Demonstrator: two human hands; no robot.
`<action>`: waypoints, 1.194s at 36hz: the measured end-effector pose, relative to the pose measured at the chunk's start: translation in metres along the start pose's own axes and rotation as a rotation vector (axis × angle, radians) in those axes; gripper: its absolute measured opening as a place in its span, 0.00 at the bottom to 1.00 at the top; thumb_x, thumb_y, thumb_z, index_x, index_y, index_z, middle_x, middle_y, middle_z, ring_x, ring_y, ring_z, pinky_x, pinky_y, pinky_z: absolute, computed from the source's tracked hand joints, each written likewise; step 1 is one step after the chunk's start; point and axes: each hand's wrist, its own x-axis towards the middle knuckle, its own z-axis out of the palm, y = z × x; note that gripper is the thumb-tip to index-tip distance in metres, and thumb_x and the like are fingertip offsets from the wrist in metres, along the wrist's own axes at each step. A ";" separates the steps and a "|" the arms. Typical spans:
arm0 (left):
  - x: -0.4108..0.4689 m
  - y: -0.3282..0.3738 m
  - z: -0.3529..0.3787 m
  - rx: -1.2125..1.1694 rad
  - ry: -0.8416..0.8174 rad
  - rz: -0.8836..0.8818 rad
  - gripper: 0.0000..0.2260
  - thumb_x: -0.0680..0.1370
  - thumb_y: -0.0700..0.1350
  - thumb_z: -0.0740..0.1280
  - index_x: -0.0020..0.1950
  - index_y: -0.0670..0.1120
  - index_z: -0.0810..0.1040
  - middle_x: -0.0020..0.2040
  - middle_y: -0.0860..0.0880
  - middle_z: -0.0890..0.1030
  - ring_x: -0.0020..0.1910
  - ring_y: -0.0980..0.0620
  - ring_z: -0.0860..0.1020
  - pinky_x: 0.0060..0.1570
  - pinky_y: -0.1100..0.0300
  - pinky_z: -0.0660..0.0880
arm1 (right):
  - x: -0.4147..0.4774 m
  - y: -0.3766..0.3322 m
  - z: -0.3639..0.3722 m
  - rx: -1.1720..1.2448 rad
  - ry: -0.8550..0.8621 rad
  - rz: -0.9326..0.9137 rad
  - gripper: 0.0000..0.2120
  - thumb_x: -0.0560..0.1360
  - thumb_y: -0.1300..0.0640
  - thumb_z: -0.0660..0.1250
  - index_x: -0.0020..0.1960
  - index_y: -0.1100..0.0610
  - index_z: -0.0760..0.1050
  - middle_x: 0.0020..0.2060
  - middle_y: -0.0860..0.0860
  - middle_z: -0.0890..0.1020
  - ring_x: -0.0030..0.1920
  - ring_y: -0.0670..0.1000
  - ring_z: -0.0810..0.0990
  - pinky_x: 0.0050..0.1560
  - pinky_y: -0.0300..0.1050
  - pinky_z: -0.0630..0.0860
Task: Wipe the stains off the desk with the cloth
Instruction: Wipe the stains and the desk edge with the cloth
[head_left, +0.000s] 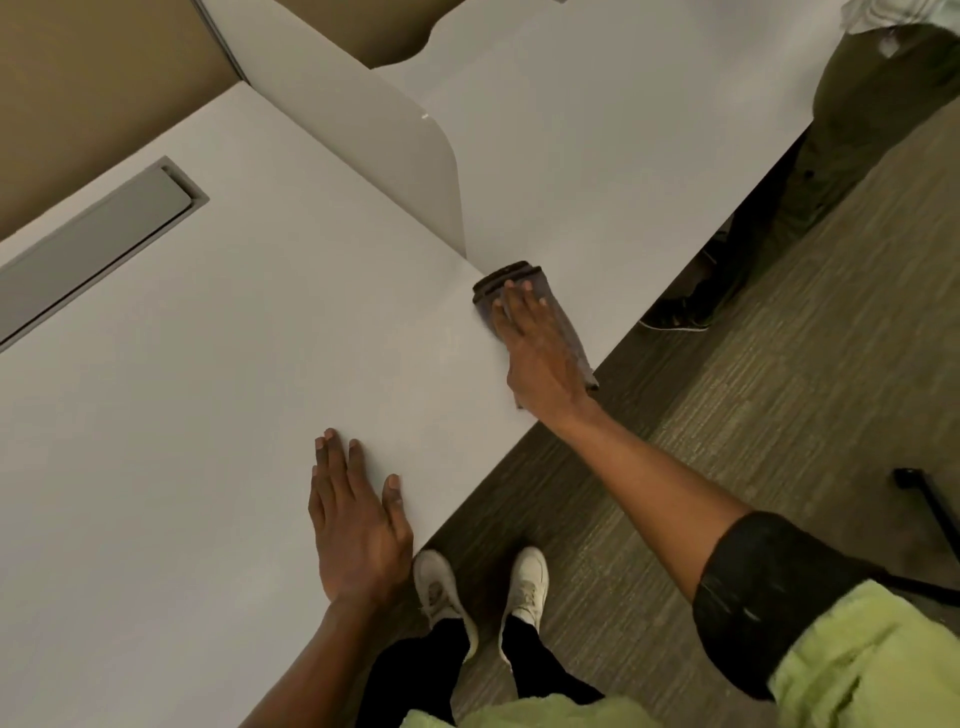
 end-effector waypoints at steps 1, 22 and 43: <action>-0.001 0.001 0.000 -0.001 -0.004 -0.001 0.32 0.89 0.60 0.46 0.90 0.44 0.53 0.91 0.49 0.44 0.90 0.51 0.41 0.88 0.46 0.47 | -0.007 -0.007 0.002 0.019 0.006 0.011 0.37 0.78 0.72 0.62 0.84 0.62 0.54 0.85 0.61 0.54 0.86 0.61 0.49 0.85 0.58 0.47; 0.002 0.003 -0.004 0.011 -0.030 0.028 0.30 0.90 0.55 0.51 0.88 0.40 0.55 0.91 0.43 0.49 0.90 0.43 0.46 0.87 0.42 0.49 | -0.099 -0.064 0.037 0.217 0.309 0.446 0.39 0.73 0.73 0.65 0.83 0.61 0.61 0.85 0.60 0.56 0.86 0.60 0.48 0.84 0.62 0.55; 0.060 0.060 -0.003 -0.084 -0.022 0.321 0.31 0.86 0.47 0.68 0.84 0.36 0.60 0.89 0.39 0.50 0.88 0.37 0.54 0.84 0.43 0.53 | -0.154 -0.162 0.078 1.285 0.741 0.845 0.32 0.80 0.78 0.59 0.81 0.59 0.64 0.84 0.47 0.61 0.83 0.39 0.57 0.80 0.35 0.61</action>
